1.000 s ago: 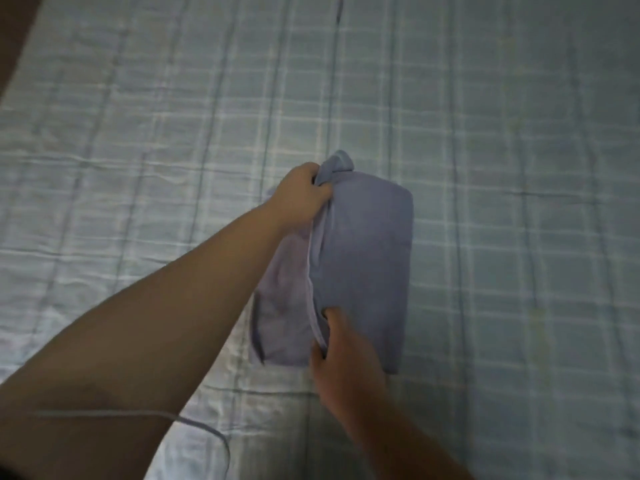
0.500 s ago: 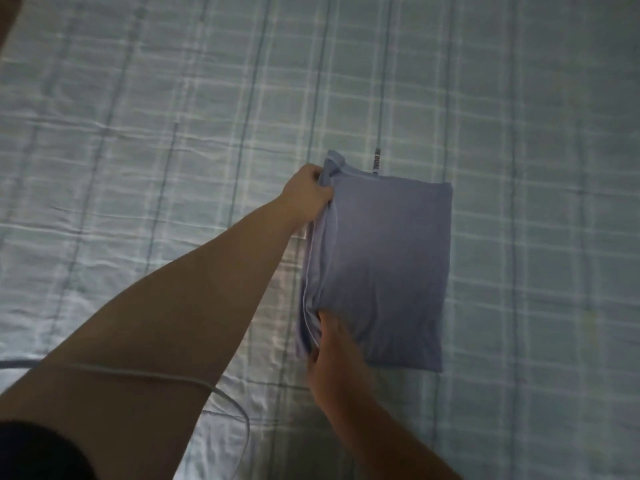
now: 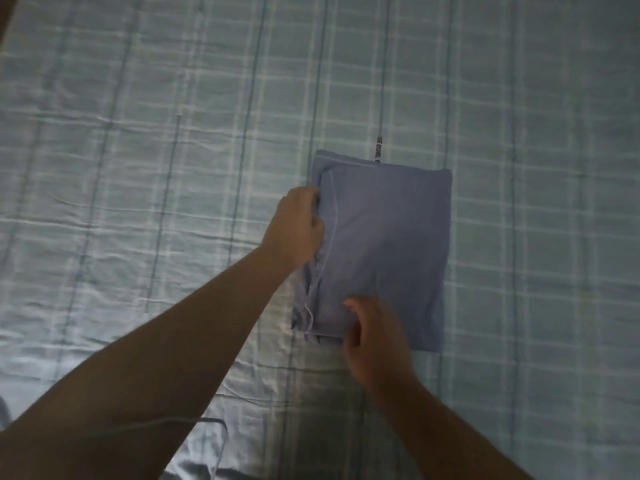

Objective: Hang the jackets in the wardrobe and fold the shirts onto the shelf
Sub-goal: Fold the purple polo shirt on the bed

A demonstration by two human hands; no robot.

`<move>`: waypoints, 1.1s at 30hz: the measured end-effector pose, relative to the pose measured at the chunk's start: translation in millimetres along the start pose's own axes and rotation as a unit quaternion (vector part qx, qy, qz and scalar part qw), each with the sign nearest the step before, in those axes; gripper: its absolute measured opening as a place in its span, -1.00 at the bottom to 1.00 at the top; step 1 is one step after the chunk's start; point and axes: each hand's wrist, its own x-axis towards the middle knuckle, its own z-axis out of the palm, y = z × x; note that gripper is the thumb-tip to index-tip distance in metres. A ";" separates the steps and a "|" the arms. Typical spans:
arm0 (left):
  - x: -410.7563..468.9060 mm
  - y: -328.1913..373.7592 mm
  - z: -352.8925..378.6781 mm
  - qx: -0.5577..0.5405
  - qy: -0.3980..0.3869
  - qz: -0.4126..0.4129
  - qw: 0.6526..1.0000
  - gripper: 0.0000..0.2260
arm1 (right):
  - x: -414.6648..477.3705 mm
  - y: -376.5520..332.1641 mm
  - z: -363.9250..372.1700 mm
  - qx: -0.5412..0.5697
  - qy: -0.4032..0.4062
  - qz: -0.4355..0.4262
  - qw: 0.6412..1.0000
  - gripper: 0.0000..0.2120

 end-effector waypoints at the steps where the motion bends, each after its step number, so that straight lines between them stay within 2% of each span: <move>1: -14.8 2.9 4.3 0.034 0.011 0.054 0.998 -0.67 | 5.9 11.7 -7.2 -0.022 0.028 -0.013 0.999 -0.57; 4: -60.1 12.0 22.4 0.154 0.023 0.194 0.969 -0.56 | 24.8 45.0 -27.2 -0.081 0.069 -0.040 0.994 -0.56; 6: -85.2 13.6 41.3 0.181 -0.008 0.215 0.960 -0.53 | 31.5 61.9 -32.4 -0.102 0.072 -0.071 0.990 -0.52; 9: -113.0 8.6 68.3 0.220 -0.053 0.194 0.955 -0.48 | 33.0 80.0 -29.3 -0.136 0.056 -0.126 0.981 -0.47; 13: -137.8 -10.0 81.5 0.268 -0.061 0.134 0.952 -0.44 | 19.3 103.0 -18.8 -0.200 -0.010 -0.175 0.964 -0.36; 15: -143.4 -16.9 83.7 0.271 -0.068 0.139 0.950 -0.39 | 9.2 117.6 -17.0 -0.218 -0.049 -0.193 0.955 -0.27; 19: -144.2 -24.2 82.8 0.305 -0.104 0.167 0.932 -0.17 | 8.8 134.6 -25.7 -0.257 -0.098 -0.231 0.933 -0.10; 22: -146.2 -27.0 79.5 0.337 -0.131 0.184 0.914 -0.08 | 9.0 134.7 -27.5 -0.283 -0.119 -0.231 0.923 -0.17; 26: -148.4 -19.8 79.2 0.374 -0.131 0.201 0.896 -0.13 | 8.8 131.2 -29.6 -0.271 -0.123 -0.222 0.929 -0.34; 29: -152.4 -18.6 79.6 0.388 -0.141 0.221 0.884 -0.20 | 10.6 135.8 -40.1 -0.271 -0.137 -0.213 0.929 -0.33; 33: -147.3 -7.0 77.3 0.407 -0.148 0.174 0.885 -0.24 | 12.6 139.6 -48.6 -0.277 -0.134 -0.214 0.927 -0.26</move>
